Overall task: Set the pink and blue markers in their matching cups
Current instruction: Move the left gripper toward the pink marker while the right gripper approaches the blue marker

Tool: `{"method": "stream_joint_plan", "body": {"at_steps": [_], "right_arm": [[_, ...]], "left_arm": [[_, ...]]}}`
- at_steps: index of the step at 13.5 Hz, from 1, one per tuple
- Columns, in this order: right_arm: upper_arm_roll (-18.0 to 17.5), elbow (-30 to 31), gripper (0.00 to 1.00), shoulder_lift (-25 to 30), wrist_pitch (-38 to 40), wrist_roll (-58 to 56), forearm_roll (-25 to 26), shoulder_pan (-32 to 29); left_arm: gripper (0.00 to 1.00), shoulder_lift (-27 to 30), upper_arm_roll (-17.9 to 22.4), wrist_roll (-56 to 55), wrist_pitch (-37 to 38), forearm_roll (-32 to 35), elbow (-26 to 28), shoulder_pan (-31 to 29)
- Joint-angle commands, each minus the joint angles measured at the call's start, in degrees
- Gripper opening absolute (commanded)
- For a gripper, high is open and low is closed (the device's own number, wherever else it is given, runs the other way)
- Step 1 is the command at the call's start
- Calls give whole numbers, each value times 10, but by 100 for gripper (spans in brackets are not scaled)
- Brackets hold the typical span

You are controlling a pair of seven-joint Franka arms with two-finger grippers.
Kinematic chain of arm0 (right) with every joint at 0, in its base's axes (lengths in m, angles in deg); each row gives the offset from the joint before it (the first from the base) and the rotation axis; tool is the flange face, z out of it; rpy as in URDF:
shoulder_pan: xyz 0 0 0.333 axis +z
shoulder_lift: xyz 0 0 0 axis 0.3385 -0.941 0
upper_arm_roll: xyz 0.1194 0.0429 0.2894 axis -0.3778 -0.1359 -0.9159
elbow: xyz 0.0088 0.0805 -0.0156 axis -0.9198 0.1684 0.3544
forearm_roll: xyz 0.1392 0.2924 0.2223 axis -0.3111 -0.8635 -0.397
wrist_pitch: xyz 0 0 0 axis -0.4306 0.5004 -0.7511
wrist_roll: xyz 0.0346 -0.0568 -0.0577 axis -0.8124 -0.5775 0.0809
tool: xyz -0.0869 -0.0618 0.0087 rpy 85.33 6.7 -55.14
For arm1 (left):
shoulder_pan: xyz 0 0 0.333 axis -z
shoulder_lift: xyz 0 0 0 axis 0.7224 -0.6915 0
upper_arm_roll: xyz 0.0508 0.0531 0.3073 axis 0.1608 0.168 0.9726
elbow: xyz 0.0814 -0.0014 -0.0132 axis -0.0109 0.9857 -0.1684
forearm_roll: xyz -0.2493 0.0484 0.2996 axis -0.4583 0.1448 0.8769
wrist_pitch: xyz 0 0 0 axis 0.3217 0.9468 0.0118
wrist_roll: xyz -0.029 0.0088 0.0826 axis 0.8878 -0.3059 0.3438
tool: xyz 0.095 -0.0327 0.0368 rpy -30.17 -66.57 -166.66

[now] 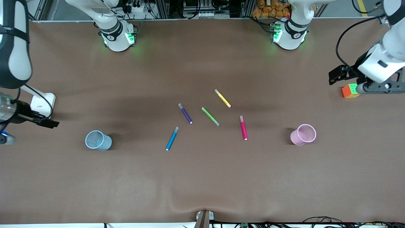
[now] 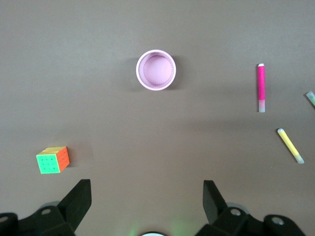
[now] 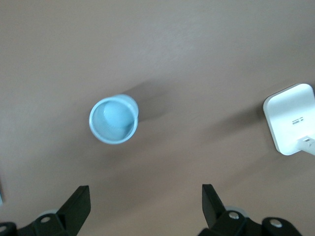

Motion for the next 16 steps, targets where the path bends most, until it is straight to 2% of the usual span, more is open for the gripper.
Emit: {"method": "stream_joint_plan", "body": {"at_steps": [1, 7, 10, 13, 16], "right_arm": [[2, -5, 100, -2, 11, -73, -7, 26], [1, 19, 100, -3, 2, -206, -15, 92], [1, 53, 100, -5, -66, -279, -17, 138], [2, 56, 100, -32, -118, -245, -18, 192], [2, 52, 100, -54, -141, -67, -16, 232]], "left_arm": [[100, -3, -7, -8, -40, -5, 27, -1], [100, -43, -54, -125, -76, -5, 34, 0], [100, -69, -85, -208, -98, -2, 32, 6], [100, -94, -104, -261, -119, 2, 33, 15], [100, -121, -104, -311, -128, 45, 32, 56]]}}
